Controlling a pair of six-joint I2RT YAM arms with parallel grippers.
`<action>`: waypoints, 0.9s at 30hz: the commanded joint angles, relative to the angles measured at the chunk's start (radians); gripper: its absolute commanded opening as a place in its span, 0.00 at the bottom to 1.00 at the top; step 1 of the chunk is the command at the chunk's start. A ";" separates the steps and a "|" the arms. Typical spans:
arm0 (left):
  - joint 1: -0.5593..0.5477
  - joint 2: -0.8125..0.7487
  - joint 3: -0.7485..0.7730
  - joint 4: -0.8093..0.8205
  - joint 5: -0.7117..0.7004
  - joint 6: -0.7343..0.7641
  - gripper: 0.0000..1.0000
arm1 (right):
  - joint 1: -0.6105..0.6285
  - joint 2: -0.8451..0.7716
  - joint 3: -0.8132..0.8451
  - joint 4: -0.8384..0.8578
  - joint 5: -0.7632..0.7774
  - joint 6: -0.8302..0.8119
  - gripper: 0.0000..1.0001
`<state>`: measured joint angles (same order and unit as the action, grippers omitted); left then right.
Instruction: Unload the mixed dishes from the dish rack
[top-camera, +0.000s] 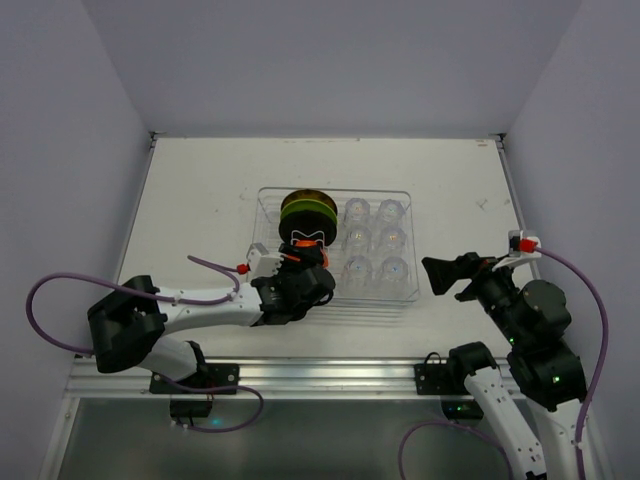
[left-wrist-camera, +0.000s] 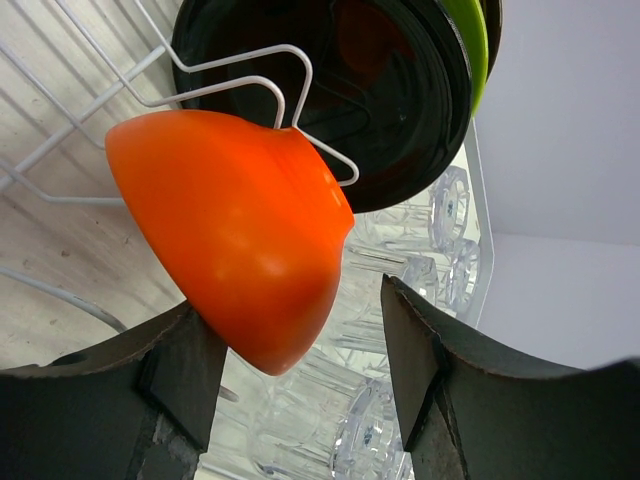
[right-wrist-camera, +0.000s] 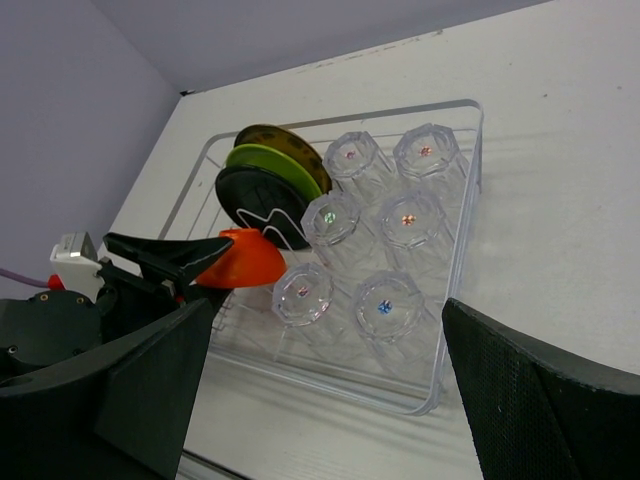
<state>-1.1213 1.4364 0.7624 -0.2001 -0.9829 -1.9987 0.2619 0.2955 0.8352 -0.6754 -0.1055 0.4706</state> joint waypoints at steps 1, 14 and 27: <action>-0.006 -0.014 0.043 -0.004 -0.140 -0.365 0.63 | 0.000 0.004 -0.010 0.039 -0.026 -0.001 0.99; -0.018 -0.068 0.031 0.106 -0.191 -0.250 0.63 | 0.000 -0.007 -0.022 0.045 -0.025 -0.003 0.99; -0.023 -0.039 0.006 0.142 -0.195 -0.259 0.58 | 0.002 -0.007 -0.031 0.050 -0.034 -0.001 0.99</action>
<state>-1.1416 1.4212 0.7570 -0.1493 -1.0256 -1.9987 0.2619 0.2932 0.8074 -0.6651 -0.1238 0.4706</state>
